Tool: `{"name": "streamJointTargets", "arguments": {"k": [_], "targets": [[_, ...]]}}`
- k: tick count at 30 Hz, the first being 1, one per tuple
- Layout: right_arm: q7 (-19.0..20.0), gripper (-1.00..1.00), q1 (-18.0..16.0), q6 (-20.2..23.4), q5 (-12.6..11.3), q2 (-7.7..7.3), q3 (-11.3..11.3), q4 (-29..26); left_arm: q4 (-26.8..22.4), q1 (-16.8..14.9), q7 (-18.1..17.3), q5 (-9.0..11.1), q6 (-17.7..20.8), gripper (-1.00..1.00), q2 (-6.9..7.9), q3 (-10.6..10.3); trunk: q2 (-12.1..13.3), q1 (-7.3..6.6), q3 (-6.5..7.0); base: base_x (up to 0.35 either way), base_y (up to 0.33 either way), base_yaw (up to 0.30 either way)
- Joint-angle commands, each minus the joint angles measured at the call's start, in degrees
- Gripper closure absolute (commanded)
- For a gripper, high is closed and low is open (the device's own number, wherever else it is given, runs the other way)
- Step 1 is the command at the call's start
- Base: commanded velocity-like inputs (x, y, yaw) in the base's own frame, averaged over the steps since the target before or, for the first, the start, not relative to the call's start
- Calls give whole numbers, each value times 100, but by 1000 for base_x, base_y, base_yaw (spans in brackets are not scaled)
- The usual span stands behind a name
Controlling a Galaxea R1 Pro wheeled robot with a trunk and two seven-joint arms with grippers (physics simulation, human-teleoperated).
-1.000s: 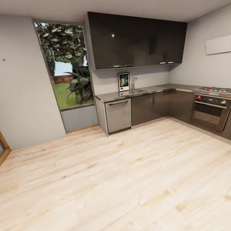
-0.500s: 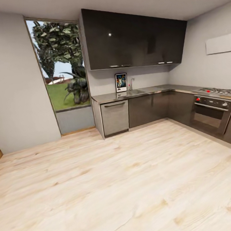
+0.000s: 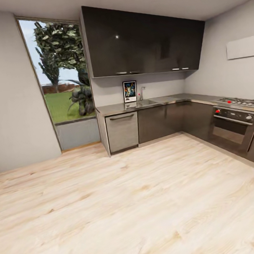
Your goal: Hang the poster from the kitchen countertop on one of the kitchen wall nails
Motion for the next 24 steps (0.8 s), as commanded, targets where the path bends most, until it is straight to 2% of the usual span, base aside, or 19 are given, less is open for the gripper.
{"name": "streamJointTargets", "arguments": {"k": [1, 14, 24], "targets": [[-1, -100, -3, -18, 8, -1, 4, 5, -8, 2, 0, 0, -8, -100, -1, 7, -2, 3, -5, 273, -223, 0], [-1, -100, -3, -17, 8, 0, 12, 5, -8, 2, 0, -2, -8, -100, -1, 7, -2, 3, -5, 266, -225, 0], [-1, -100, -3, -18, 8, 6, 13, 5, -8, 2, 0, -1, -8, -100, -1, 7, -2, 3, -5, 278, -162, 0]]}}
